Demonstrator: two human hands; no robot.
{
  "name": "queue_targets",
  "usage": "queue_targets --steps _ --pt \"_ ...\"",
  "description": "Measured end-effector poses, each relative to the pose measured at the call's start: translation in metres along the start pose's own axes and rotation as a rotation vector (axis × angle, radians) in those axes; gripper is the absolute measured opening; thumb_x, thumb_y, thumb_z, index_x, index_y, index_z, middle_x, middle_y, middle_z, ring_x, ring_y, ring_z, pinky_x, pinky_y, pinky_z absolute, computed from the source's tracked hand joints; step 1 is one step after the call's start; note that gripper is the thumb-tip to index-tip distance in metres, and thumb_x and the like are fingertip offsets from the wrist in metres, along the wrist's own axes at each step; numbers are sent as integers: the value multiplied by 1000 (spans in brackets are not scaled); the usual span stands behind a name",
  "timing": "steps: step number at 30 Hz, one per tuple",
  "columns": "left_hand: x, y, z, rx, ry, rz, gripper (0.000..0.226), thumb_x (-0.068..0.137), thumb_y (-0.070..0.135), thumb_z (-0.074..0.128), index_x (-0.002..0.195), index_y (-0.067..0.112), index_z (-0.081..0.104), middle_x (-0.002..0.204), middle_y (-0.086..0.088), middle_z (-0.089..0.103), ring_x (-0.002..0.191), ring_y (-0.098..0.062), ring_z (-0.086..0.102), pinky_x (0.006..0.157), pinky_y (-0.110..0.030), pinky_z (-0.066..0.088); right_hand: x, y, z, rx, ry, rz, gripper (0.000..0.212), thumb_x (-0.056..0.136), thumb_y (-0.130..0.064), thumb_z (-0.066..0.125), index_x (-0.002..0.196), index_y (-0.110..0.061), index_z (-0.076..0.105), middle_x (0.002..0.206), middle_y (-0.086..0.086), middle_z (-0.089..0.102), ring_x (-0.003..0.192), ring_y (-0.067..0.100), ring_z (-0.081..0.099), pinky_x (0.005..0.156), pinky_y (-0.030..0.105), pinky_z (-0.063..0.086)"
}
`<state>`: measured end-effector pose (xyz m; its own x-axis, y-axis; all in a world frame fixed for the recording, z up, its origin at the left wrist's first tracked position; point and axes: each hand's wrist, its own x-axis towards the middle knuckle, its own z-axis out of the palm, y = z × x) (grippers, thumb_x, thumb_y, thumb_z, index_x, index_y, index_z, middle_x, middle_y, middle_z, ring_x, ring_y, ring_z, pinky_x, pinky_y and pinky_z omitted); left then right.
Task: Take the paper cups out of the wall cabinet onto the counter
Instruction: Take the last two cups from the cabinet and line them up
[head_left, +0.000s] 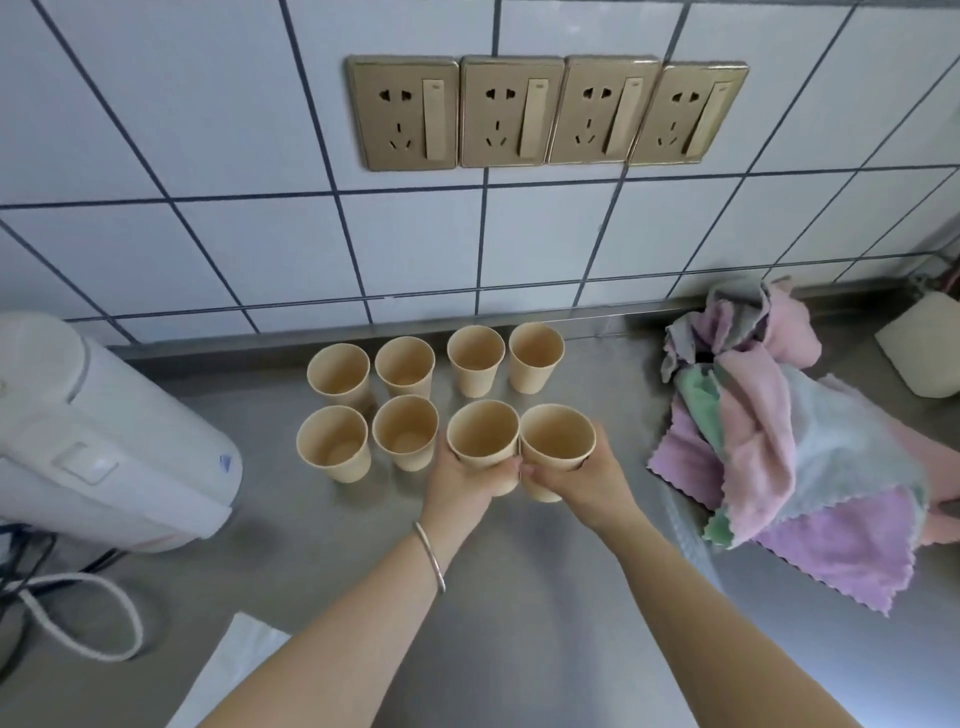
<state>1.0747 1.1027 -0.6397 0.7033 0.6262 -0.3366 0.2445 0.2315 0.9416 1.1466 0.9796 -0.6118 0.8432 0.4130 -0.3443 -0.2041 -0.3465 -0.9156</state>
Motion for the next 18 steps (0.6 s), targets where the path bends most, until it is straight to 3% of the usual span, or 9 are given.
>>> queue_targets --steps 4,8,12,18 --pt "24 -12 12 123 126 134 70 43 25 85 103 33 51 109 -3 66 102 -20 63 93 -40 51 34 10 -1 -58 92 5 60 57 -23 85 99 -42 46 94 -18 61 92 9 61 76 26 50" --pt "40 -26 22 176 203 177 72 46 32 81 111 23 51 112 -4 66 104 -21 62 94 -42 50 57 19 -3 -89 123 18 55 65 -21 80 100 -42 43 89 -24 57 90 10 58 74 23 45" --pt "48 -38 25 200 282 193 69 51 22 84 104 42 45 111 1 62 104 -18 60 93 -30 47 71 26 -2 -106 124 7 57 67 -20 79 103 -41 40 88 -27 54 90 10 54 75 21 39" --pt "57 -39 30 212 364 223 74 56 2 85 112 26 44 112 1 59 102 -8 56 87 -3 39 82 31 4 -122 104 -20 57 67 -21 79 105 -39 40 94 -17 57 92 12 55 78 25 41"
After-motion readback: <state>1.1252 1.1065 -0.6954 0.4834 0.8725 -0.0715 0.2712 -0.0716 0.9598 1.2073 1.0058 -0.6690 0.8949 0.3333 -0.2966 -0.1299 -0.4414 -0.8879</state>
